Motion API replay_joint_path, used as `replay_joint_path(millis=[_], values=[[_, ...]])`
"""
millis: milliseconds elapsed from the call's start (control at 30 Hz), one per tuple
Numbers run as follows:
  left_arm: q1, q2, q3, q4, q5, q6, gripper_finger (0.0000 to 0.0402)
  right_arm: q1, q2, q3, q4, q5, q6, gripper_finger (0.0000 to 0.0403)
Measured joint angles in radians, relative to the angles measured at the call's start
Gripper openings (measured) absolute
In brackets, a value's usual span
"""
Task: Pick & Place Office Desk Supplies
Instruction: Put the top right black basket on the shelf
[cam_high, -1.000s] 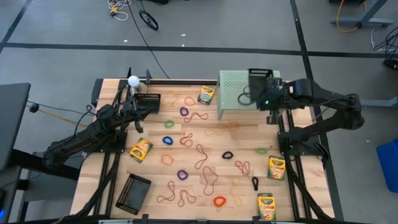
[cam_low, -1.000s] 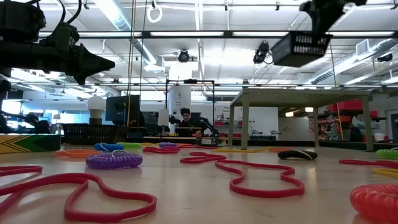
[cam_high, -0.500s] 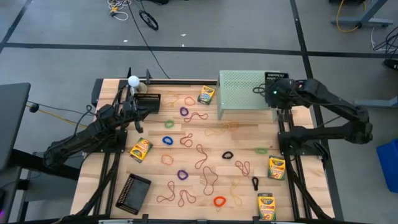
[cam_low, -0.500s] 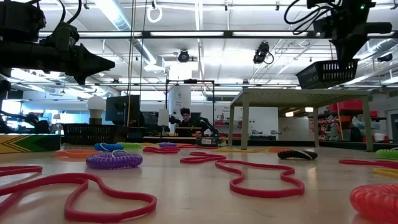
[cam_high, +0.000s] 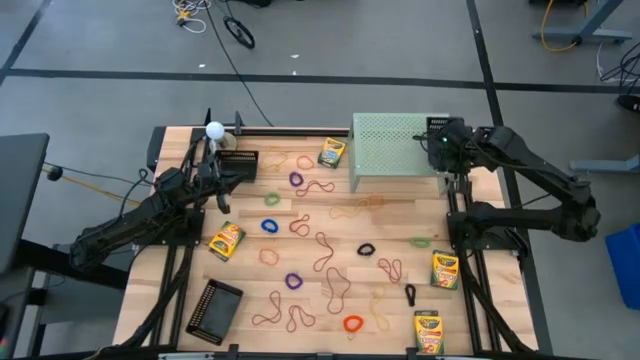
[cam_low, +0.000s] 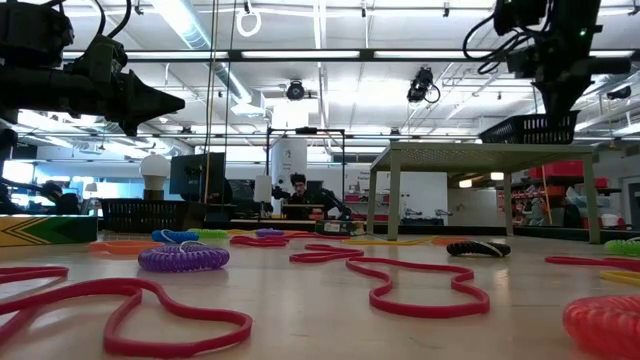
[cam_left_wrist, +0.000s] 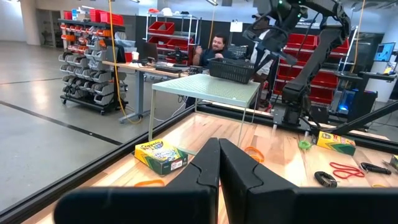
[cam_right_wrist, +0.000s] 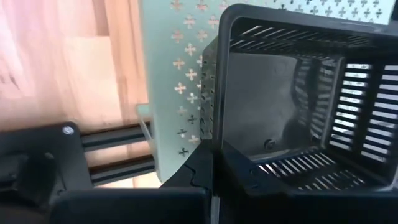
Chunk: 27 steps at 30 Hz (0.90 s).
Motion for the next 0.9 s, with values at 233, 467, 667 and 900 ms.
replay_joint_path(millis=[233,467,667,900], values=[[0.0,0.0,0.0,0.0,0.0,0.0,0.0007,-0.021,0.0,0.0,0.0,0.023,-0.043,0.0025],[0.0,0.0,0.0,0.0,0.0,0.0,0.0007,-0.021,0.0,0.0,0.005,0.023,-0.083,0.0037],[0.0,0.0,0.0,0.0,0.0,0.0,0.0007,-0.021,0.001,0.0,0.049,0.027,-0.085,0.0038],[0.0,0.0,0.0,0.0,0.0,0.0,0.0007,-0.021,0.001,0.0,0.051,0.048,-0.088,0.0039]])
